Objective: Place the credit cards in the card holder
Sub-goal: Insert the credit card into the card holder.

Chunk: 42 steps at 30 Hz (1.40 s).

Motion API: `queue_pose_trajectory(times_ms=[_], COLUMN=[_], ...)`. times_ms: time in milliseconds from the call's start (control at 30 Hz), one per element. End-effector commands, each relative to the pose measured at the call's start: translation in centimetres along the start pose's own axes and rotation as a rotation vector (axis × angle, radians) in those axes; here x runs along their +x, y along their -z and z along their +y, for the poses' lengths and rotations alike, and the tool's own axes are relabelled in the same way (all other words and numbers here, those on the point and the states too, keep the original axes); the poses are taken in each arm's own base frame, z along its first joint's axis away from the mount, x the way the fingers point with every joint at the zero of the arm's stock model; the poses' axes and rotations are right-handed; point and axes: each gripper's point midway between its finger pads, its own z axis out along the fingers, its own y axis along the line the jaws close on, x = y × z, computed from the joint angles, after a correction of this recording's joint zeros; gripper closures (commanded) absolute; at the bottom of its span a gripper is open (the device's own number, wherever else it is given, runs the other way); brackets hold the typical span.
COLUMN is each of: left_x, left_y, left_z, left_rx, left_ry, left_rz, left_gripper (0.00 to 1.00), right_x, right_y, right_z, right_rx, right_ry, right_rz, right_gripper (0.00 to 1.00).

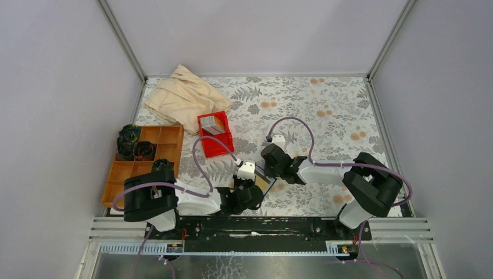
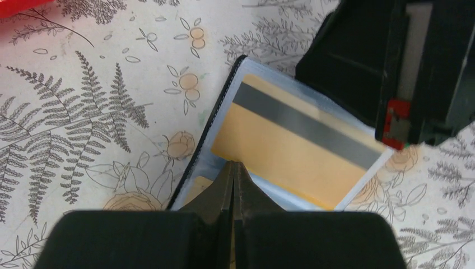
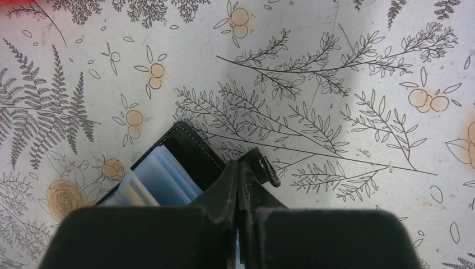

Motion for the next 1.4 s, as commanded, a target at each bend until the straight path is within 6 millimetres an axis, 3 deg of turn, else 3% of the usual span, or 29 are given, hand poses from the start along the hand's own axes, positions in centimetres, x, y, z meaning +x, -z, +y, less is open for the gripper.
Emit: queue_pose_trajectory(times_ms=[0, 167, 367, 467, 733, 800, 867, 967, 1067, 1233, 1367], left_x=[-3.1, -4.3, -4.7, -5.5, -15.0, -16.3, -16.7, -16.2, -14.3, -12.1, -10.4], left_y=[-1.3, -2.9, -4.6, -4.5, -0.9, -0.5, 0.2, 2.0, 4.5, 8.3, 8.8], left_z=[-0.7, 0.2, 1.5, 2.2, 2.5, 2.9, 3.3, 3.4, 3.7, 1.5, -0.2], left_rx=[-0.019, -0.05, -0.087, -0.106, -0.14, -0.169, -0.182, -0.141, -0.105, 0.054, 0.049], left_ry=[0.071, 0.086, 0.084, 0.099, 0.116, 0.108, 0.118, 0.206, 0.327, 0.476, 0.442], left_rz=[-0.06, -0.05, -0.03, -0.043, -0.23, -0.235, -0.22, -0.153, -0.062, 0.005, 0.07], left_gripper=[1.0, 1.0, 1.0, 1.0, 1.0, 0.99, 0.89, 0.72, 0.57, 0.47, 0.46], right_x=[3.5, 2.1, -1.0, -2.9, -10.9, -12.3, -12.9, -12.6, -11.0, -7.3, -5.4], right_y=[0.0, 0.0, -0.3, -0.6, 1.1, 1.3, 1.8, 3.0, 4.9, 7.3, 9.1], right_z=[-0.5, -1.2, -1.1, -1.2, 1.7, 2.3, 2.8, 3.1, 3.3, 2.6, 2.6], right_rx=[0.02, 0.077, 0.091, 0.091, 0.064, 0.065, 0.062, 0.036, -0.003, -0.034, -0.061], right_ry=[0.008, 0.016, 0.014, 0.016, 0.134, 0.166, 0.187, 0.175, 0.148, 0.115, 0.117], right_rz=[0.093, 0.043, -0.015, -0.044, -0.192, -0.201, -0.186, -0.151, -0.091, 0.026, 0.039], right_gripper=[1.0, 0.96, 0.9, 0.89, 0.84, 0.79, 0.71, 0.59, 0.52, 0.49, 0.48])
